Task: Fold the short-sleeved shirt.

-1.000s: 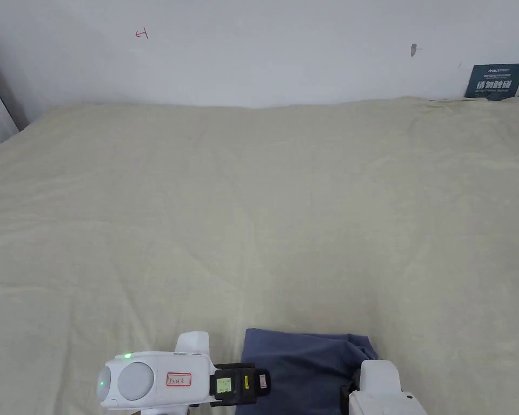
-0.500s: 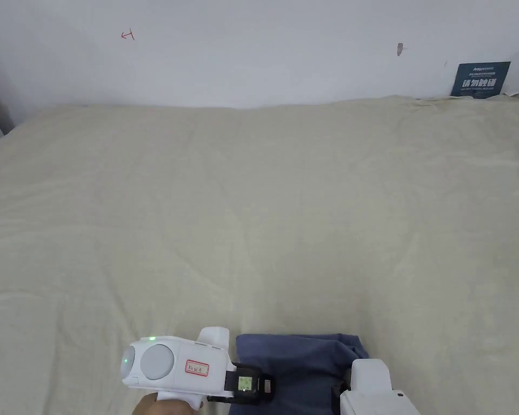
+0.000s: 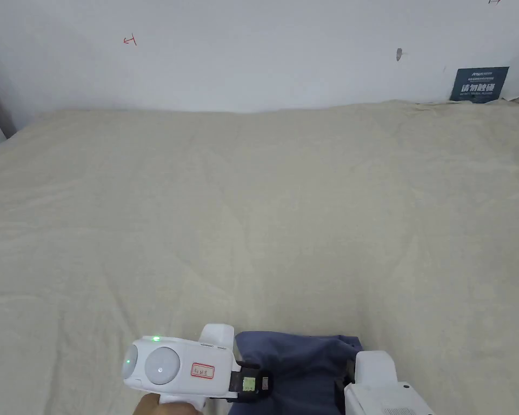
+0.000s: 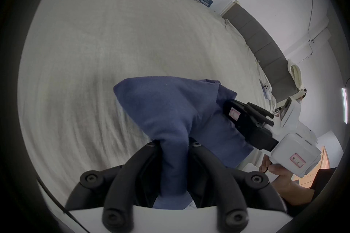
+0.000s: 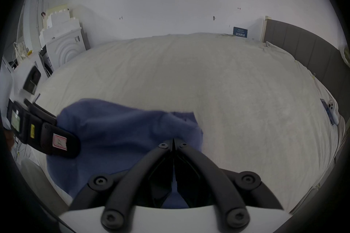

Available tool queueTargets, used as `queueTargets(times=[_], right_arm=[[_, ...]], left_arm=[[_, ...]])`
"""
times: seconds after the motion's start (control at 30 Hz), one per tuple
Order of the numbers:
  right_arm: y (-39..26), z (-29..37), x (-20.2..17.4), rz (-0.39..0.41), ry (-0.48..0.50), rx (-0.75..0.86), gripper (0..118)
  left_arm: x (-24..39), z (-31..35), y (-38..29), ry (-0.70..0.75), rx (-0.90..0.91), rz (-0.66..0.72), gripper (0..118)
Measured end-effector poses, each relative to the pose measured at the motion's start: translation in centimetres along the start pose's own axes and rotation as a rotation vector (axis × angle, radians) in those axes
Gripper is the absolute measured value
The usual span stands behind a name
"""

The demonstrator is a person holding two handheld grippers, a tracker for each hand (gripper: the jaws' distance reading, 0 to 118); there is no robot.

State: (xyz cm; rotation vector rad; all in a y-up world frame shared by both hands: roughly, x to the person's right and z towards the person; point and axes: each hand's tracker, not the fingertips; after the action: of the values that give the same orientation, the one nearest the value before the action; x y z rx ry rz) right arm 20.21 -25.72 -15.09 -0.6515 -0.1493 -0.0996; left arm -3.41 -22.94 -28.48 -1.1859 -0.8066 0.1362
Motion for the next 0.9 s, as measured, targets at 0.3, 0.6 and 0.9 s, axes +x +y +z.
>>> queueTargets(times=[0.3, 0.6, 0.9], right_arm=[[7.8, 6.6, 1.0, 0.022, 0.032, 0.271, 1], [13.3, 11.7, 2.3, 0.057, 0.013, 0.448, 1], [15.1, 13.5, 3.2, 0.075, -0.036, 0.508, 1]], left_arm=[[-1.0, 4.0, 1.7, 0.035, 0.049, -0.029, 19], [-5.7, 10.3, 3.4, 0.179, 0.128, -0.012, 19], [-12.7, 18.3, 5.1, 0.376, 0.166, 0.034, 19]])
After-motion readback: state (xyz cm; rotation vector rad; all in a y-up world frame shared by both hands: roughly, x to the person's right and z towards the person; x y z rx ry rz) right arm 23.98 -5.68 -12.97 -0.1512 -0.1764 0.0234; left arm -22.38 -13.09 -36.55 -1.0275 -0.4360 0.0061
